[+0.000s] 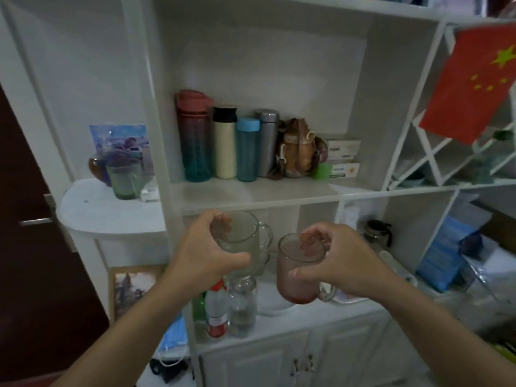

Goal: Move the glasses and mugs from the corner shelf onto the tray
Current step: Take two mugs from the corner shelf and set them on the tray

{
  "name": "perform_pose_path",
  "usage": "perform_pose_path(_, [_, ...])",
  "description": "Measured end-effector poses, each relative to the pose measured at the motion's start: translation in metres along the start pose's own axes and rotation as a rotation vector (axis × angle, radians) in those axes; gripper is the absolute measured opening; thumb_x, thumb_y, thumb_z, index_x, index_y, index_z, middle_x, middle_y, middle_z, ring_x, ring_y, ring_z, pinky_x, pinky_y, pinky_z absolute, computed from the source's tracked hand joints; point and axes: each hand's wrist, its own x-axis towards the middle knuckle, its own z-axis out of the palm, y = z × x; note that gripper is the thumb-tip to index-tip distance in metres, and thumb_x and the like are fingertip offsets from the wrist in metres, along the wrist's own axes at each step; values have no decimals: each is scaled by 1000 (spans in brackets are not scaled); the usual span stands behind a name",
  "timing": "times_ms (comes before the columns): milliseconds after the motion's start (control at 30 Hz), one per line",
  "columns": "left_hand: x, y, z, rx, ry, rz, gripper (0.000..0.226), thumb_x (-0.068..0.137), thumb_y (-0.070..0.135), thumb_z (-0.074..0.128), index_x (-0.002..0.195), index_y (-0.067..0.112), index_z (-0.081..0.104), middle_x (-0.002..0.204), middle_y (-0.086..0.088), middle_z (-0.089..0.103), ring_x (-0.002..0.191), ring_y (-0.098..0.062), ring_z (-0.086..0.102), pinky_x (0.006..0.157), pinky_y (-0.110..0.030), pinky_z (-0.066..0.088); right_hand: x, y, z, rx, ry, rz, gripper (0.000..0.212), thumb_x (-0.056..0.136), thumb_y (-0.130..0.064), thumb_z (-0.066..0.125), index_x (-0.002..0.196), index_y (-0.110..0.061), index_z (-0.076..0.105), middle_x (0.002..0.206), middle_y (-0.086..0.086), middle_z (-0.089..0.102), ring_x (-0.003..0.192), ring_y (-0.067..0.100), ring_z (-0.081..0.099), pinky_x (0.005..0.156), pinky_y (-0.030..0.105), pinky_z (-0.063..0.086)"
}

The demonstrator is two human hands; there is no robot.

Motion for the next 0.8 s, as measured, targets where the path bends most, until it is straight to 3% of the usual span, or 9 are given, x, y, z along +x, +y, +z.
perform_pose_path(100, [13,-3,25,38,-4,-10,67,55,20,89,113,28,56,105,16,59,97,-1,57,81,-22,47,7,25,-5,-5,3,34,62,48,-40,93,102,-25,67,92,-11,71,87,3,67,72,21,55])
perform_pose_path(267, [36,-23,56,72,-27,-57,69,56,18,88,114,31,53,104,17,58,98,-6,58,73,-12,41,19,56,3,-29,13,71,56,49,-40,92,96,-26,66,85,-12,68,80,1,64,64,16,51])
perform_pose_path(400, [59,-47,72,97,-49,-106,69,58,14,87,118,24,55,108,8,59,100,-12,58,71,-14,40,39,76,19,-27,10,105,56,47,-42,89,95,-28,63,81,-15,67,75,0,65,55,8,46])
perform_pose_path(467, [72,-62,80,100,-87,-136,72,56,14,87,118,25,52,111,7,59,101,-12,58,70,-12,42,50,86,31,-16,14,121,61,46,-43,87,99,-25,64,85,-14,68,71,4,68,52,12,51])
perform_pose_path(567, [95,-82,92,85,-113,-200,76,47,20,85,114,28,51,114,5,59,104,-16,59,80,-24,49,68,98,48,-15,48,158,62,44,-47,84,98,-24,67,88,-10,71,71,4,69,56,30,61])
perform_pose_path(700, [125,-99,100,173,-144,-219,75,53,20,86,118,27,49,112,8,55,104,-15,56,80,-26,50,93,118,72,-7,89,205,61,44,-53,84,96,-28,66,84,-10,75,75,4,70,66,35,62])
perform_pose_path(800, [146,-113,104,243,-172,-255,72,55,21,86,118,23,51,114,5,57,101,-14,56,78,-24,47,108,132,86,43,65,239,70,45,-57,85,104,-28,64,94,-7,74,84,11,71,72,37,62])
